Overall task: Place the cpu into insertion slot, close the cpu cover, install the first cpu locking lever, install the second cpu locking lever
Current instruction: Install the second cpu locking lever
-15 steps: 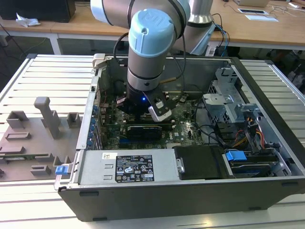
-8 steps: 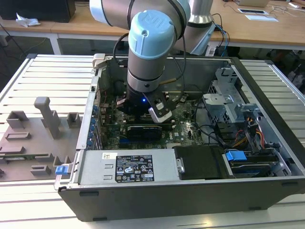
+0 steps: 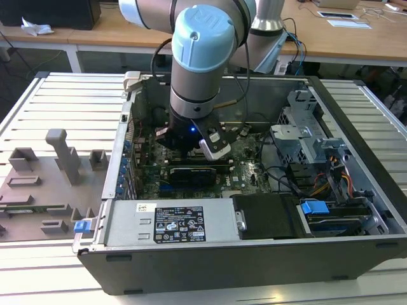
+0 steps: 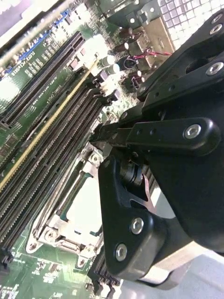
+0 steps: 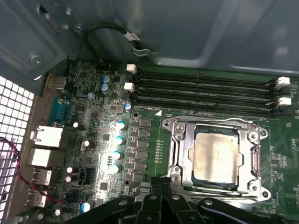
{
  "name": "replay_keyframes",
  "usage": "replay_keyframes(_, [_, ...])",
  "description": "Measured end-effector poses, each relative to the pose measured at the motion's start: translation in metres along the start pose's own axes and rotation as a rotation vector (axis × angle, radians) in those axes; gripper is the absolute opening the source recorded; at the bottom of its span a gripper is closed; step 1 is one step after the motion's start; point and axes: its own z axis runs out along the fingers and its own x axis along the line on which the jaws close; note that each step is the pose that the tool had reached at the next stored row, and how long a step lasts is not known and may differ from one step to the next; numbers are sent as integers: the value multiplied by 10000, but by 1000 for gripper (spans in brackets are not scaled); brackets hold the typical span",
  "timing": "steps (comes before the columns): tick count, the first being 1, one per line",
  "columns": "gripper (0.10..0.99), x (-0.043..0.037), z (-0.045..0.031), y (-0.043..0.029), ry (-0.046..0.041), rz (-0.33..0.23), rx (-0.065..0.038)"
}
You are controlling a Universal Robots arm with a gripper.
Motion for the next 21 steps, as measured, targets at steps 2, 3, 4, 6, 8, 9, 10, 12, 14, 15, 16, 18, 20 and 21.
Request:
replay_keyframes(2, [106, -106, 0, 24, 41, 13, 1])
replay_keyframes(3, [106, -242, 5, 59, 136, 35, -13])
replay_keyframes(4, [106, -331, 10, 82, 203, 49, -19])
replay_keyframes(6, [106, -455, 27, 147, 274, 70, 26])
replay_keyframes(8, [106, -504, 42, 203, 309, 96, 292])
replay_keyframes(9, [106, -518, 48, 226, 324, 110, 471])
replay_keyframes(10, [106, -529, 54, 248, 341, 121, 650])
replay_keyframes(12, [106, -564, 74, 330, 399, 172, 1291])
replay_keyframes(14, [106, -579, 86, 397, 452, 218, 1876])
replay_keyframes(15, [106, -581, 82, 412, 464, 227, 2005])
replay_keyframes(16, [106, -582, 59, 436, 479, 240, 2178])
replay_keyframes(18, [106, -576, -105, 484, 484, 242, 2222])
replay_keyframes(20, [106, -572, -202, 508, 482, 244, 2222])
replay_keyframes(21, [106, -570, -253, 521, 483, 244, 2222])
